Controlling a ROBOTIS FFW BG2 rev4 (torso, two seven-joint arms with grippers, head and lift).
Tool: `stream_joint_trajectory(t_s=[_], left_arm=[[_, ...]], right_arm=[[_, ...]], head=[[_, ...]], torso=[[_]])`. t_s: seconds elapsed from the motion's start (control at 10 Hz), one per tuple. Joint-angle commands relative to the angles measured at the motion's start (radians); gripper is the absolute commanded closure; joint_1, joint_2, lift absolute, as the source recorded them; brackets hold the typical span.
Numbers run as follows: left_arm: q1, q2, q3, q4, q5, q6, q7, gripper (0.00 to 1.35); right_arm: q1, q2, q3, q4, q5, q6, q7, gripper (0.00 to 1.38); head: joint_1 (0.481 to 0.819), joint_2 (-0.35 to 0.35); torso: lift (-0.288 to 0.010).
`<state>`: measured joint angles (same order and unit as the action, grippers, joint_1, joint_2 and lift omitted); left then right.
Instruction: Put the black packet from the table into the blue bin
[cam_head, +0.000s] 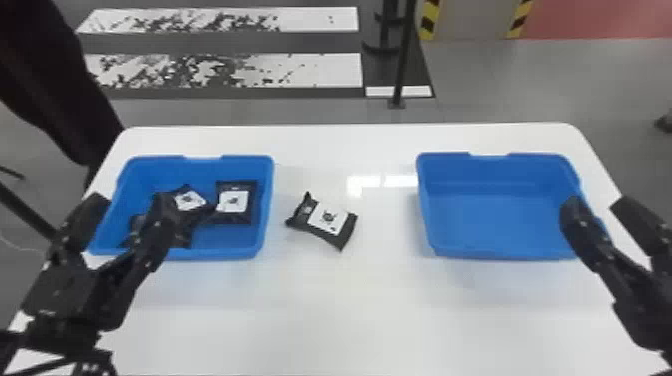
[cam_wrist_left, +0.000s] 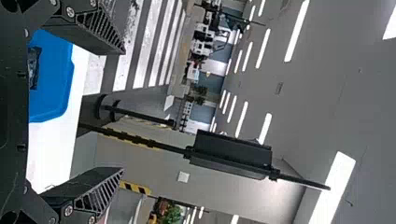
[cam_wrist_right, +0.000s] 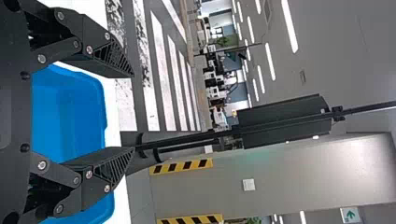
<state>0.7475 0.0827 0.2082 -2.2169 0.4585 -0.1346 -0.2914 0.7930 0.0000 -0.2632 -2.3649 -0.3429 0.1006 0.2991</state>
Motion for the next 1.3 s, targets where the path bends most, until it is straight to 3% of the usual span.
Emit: stream_joint_trajectory(t_s=[0.0,0.3,0.4,0.7,1.0,1.2], left_arm=[[-0.038,0.017,-0.035,0.009,-0.018,0.036,-0.002,0.15],[-0.146,0.072,-0.144,0.075,-0.060,0.085,-0.009,0.15],[-0.185,0.078,-0.178,0.110,-0.076,0.103,-0.012,0.15],[-0.325,0.074,-0.224,0.223,-0.247,0.218,-0.069,0.15],[-0.497,0.066,-0.294,0.296,-0.446,0.439,-0.112,0.14],[-0.630,0.045,-0.346,0.424,-0.534,0.530,-0.176,0.15]], right_arm=[[0.002,0.001,0.000,0.000,0.002,0.000,0.000,0.51],[0.000,0.001,0.002,0.008,0.004,0.000,0.000,0.51],[0.000,0.001,0.002,0.008,0.006,0.000,0.000,0.51],[-0.008,0.001,0.008,0.015,0.006,0.000,0.000,0.51],[-0.020,0.001,0.016,0.025,0.006,0.000,0.000,0.51],[-0.025,0.001,0.018,0.027,0.006,0.000,0.000,0.51]], head=[[0.695,0.010],[0.695,-0.052],[0.695,-0.081],[0.695,-0.147],[0.695,-0.175],[0.695,-0.200]], torso=[[-0.110],[-0.110],[-0.110],[-0.110],[-0.110],[-0.110]])
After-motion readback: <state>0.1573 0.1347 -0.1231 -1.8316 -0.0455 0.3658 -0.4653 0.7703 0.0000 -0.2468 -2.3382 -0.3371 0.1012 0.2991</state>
